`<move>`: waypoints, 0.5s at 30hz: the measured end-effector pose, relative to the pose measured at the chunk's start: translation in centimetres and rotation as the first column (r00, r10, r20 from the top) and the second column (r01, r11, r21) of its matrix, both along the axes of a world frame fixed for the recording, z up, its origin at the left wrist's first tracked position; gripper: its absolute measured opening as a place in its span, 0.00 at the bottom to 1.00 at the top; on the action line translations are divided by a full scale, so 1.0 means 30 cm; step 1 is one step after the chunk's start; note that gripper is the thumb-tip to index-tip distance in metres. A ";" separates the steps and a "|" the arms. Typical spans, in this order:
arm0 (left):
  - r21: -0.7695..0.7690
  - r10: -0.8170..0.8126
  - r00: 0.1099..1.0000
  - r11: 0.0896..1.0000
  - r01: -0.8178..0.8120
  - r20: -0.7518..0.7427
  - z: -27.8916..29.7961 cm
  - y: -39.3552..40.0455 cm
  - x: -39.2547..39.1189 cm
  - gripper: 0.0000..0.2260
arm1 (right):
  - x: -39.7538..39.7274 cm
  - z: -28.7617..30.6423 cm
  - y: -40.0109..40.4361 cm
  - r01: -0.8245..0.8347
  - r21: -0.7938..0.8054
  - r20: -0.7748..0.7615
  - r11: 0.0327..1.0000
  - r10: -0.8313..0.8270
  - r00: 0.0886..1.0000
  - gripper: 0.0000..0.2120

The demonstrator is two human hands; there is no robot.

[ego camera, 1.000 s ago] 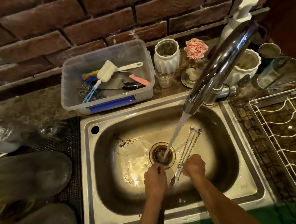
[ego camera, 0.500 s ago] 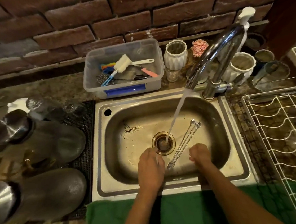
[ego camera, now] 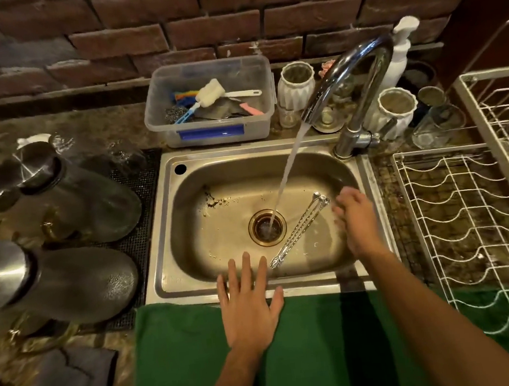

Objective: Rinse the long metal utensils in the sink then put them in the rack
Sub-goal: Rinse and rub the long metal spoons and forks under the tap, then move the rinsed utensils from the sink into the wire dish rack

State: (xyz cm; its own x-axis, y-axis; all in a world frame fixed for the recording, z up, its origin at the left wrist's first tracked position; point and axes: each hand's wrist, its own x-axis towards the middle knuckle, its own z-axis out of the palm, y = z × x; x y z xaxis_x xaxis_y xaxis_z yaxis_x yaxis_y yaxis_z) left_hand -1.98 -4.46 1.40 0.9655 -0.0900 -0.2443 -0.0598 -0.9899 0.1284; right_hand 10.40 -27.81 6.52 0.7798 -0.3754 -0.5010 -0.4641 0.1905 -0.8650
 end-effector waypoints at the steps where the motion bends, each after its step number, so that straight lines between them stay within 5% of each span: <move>1: 0.004 -0.003 1.000 1.000 0.003 -0.001 -0.006 0.001 0.000 0.30 | 0.032 0.031 -0.022 0.050 0.048 0.026 0.998 -0.052 0.998 0.06; 8: 0.006 0.012 1.000 1.000 -0.012 0.013 -0.038 0.001 -0.001 0.31 | 0.312 0.154 -0.198 0.321 0.362 -0.071 0.875 -0.317 0.946 0.20; 15: -0.031 0.040 0.998 0.999 -0.039 0.041 -0.056 0.002 -0.002 0.30 | 0.426 0.164 -0.253 0.315 0.569 -0.086 0.759 -0.327 0.941 0.27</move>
